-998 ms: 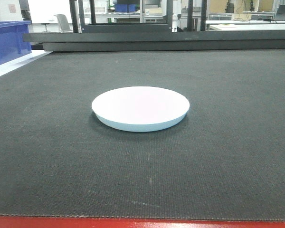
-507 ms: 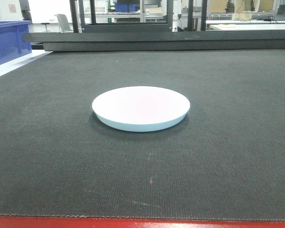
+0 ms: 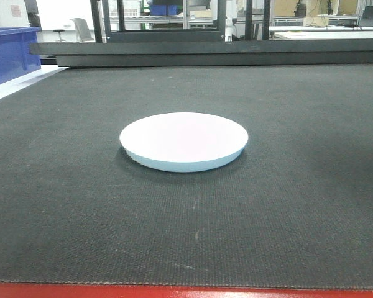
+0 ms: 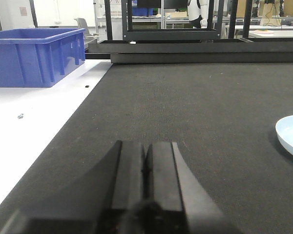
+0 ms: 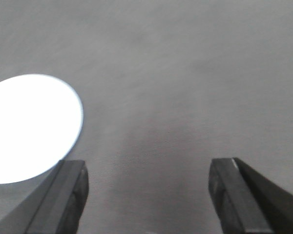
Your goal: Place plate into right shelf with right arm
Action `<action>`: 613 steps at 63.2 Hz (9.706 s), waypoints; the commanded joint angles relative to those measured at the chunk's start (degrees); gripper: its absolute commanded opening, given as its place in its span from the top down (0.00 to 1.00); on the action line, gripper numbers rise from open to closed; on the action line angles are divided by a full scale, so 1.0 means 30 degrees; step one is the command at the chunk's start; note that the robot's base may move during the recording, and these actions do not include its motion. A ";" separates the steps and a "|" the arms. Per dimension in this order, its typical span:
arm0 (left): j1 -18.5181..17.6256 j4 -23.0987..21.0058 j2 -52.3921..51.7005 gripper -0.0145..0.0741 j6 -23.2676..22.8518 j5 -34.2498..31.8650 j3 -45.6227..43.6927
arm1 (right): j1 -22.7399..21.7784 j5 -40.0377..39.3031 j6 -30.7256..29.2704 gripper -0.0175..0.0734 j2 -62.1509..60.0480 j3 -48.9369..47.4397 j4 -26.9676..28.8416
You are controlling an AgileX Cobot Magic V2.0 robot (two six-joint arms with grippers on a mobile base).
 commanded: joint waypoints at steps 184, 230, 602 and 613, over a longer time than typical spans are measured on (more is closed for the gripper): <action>0.0032 -0.0042 -0.0211 0.89 -0.0047 -0.1703 0.0147 | 0.2239 -0.5363 0.2759 0.75 -1.1999 0.6974 -0.4058; 0.0032 -0.0042 -0.0211 0.89 -0.0047 -0.1703 0.0147 | 0.2239 -0.5462 0.2759 0.75 -1.4485 0.6974 -0.4058; 0.0032 -0.0042 -0.0211 0.89 -0.0047 -0.1703 0.0147 | 0.2239 -0.5451 0.2759 0.75 -1.4507 0.6974 -0.4058; 0.0032 -0.0042 -0.0211 0.89 -0.0047 -0.1703 0.0147 | 0.2239 -0.5451 0.2759 0.75 -1.4507 0.6974 -0.4058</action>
